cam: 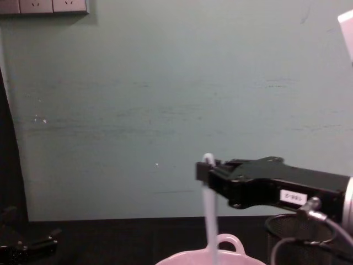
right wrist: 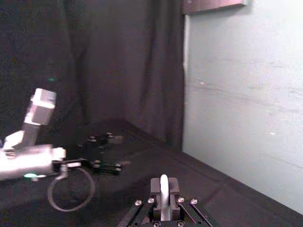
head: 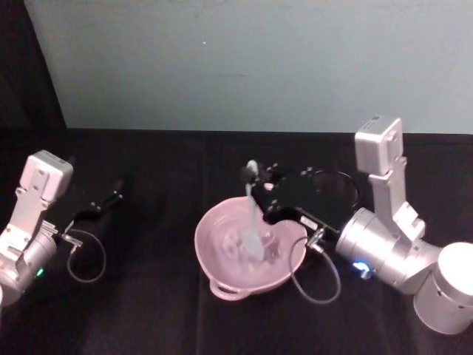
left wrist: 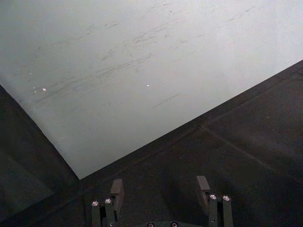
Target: Use the one hand to pick up the spoon and stir the clear water in the bowl.
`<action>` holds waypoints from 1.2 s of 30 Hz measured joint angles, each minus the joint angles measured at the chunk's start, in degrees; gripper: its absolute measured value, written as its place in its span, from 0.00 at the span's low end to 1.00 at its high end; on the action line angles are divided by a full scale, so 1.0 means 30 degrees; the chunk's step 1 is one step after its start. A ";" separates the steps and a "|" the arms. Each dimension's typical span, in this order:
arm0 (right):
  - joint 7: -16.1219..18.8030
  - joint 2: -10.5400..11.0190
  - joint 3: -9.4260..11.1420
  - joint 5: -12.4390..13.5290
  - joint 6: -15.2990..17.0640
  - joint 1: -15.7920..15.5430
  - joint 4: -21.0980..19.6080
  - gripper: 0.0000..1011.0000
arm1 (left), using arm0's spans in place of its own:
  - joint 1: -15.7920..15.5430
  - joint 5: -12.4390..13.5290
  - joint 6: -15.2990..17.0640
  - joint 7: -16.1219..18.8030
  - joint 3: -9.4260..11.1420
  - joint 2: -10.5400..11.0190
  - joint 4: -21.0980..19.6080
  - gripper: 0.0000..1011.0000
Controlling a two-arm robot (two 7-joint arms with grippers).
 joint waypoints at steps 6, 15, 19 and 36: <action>0.0380 -0.0391 -0.0494 0.0292 -0.0021 -0.0060 -0.0292 0.11 | 0.0000 0.0000 0.0000 0.0000 0.0000 0.0000 0.0000 0.99; 0.0777 -0.1322 -0.0933 0.1022 -0.0327 0.0916 0.0885 0.11 | 0.0000 -0.0001 -0.0001 0.0000 0.0001 -0.0001 0.0000 0.99; 0.1031 -0.1868 -0.0845 0.1814 -0.0534 0.1610 0.2190 0.11 | 0.0000 0.0000 0.0000 0.0000 0.0001 -0.0001 0.0000 0.99; -0.0097 -0.1445 0.0812 0.2872 -0.0973 0.2126 0.4192 0.11 | 0.0001 0.0000 0.0000 0.0000 0.0001 0.0000 0.0000 0.99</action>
